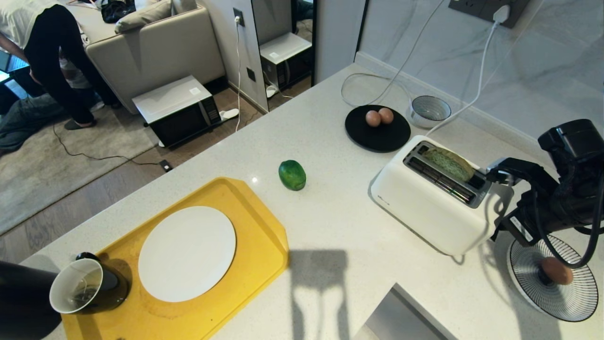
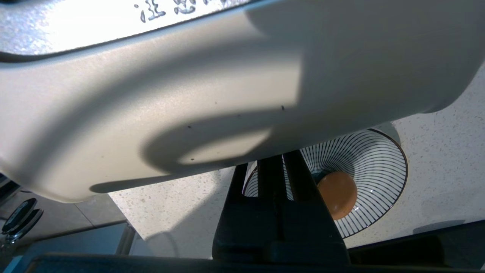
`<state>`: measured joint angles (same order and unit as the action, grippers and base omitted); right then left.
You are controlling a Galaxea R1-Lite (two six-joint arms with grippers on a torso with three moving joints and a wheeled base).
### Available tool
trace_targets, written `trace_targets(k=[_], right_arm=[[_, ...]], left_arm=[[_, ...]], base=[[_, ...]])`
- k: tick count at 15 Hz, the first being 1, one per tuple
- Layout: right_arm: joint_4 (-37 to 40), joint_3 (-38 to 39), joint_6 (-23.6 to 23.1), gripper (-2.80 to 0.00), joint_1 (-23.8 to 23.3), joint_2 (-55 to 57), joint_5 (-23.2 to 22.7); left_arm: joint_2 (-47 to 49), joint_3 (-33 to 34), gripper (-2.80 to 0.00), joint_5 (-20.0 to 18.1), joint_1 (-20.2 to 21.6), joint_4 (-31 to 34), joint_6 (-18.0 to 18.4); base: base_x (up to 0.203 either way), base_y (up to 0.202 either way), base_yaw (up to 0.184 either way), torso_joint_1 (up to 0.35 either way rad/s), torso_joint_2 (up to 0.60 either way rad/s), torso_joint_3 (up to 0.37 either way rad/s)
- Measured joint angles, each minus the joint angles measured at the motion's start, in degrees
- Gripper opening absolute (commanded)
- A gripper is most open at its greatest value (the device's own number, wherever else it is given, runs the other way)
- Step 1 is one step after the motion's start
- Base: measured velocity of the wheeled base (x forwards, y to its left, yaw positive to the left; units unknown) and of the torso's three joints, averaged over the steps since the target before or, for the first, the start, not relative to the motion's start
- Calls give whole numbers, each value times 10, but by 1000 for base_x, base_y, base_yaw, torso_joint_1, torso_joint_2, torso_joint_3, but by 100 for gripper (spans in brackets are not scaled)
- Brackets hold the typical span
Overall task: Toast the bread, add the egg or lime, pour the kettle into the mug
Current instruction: Use a bread toaster
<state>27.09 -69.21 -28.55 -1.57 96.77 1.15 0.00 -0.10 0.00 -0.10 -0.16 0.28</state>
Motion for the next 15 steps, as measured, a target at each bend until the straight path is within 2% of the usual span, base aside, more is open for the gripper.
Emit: trace_targets(k=[15], right_arm=[[0, -2, 0, -280, 0, -1, 1]], left_arm=[[0, 0, -280, 0, 0, 0, 0]], base=[[0, 0, 0, 0, 0, 0]])
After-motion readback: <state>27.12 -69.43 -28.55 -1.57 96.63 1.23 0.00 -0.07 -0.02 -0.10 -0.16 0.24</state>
